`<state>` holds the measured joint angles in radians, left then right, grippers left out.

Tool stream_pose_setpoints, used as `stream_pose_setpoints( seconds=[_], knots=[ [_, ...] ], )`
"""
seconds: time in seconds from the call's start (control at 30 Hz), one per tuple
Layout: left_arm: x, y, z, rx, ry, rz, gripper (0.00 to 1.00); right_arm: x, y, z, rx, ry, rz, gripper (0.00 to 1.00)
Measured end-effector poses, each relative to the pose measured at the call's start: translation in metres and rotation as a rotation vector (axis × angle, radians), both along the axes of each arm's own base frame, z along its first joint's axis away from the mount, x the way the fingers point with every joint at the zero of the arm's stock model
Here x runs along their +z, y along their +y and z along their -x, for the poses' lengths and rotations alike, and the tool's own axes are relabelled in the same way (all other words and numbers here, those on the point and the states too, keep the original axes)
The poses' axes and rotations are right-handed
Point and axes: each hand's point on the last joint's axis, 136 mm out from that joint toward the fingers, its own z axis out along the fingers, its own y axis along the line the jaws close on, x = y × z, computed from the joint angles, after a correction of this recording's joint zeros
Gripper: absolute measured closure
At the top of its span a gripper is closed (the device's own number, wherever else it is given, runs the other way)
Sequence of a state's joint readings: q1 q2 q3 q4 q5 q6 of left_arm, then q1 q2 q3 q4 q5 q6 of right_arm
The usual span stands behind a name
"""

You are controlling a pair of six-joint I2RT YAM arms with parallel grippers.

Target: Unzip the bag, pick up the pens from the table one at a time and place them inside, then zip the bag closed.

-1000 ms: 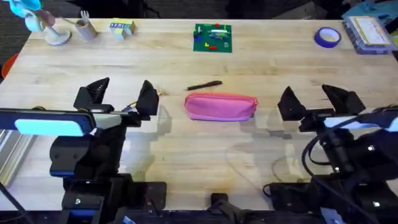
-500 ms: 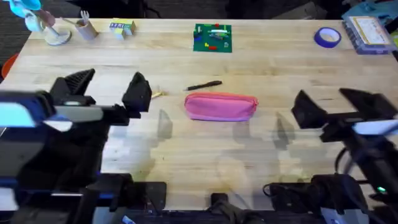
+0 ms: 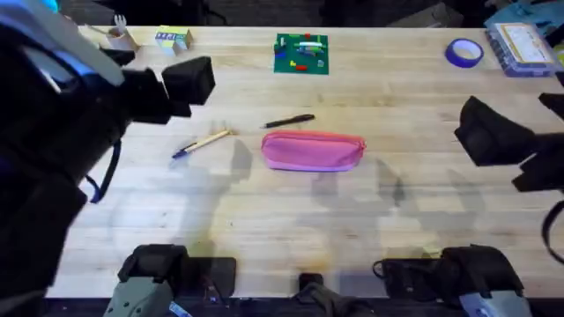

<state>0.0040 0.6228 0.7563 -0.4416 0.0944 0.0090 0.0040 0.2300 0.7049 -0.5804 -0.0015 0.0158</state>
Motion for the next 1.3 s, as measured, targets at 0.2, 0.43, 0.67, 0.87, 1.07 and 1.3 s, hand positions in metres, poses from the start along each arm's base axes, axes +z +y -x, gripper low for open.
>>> stream_pose_setpoints(
  seconds=[0.2,0.43,0.67,0.87,1.07,1.3],
  knots=[
    [0.006,-0.003,-0.005,-0.014,0.039,0.005,0.007,0.002,0.000,-0.007,-0.002,0.112,-0.010,0.004],
    [0.007,-0.006,-0.004,-0.033,0.038,0.011,0.007,0.002,0.002,-0.011,0.005,0.149,-0.015,0.004],
    [-0.004,-0.007,0.000,-0.043,0.086,0.001,0.007,0.002,0.007,-0.011,0.033,0.151,-0.023,0.004],
    [-0.032,-0.015,0.006,-0.133,0.196,-0.079,0.007,0.002,0.008,-0.011,0.040,0.151,-0.025,0.003],
    [-0.055,-0.037,0.014,-0.364,0.251,-0.226,0.007,0.002,0.008,-0.011,0.040,0.151,-0.025,0.003],
    [-0.071,-0.047,0.017,-0.527,0.265,-0.370,0.007,0.002,0.008,-0.011,0.040,0.151,-0.025,0.004]
  ],
)
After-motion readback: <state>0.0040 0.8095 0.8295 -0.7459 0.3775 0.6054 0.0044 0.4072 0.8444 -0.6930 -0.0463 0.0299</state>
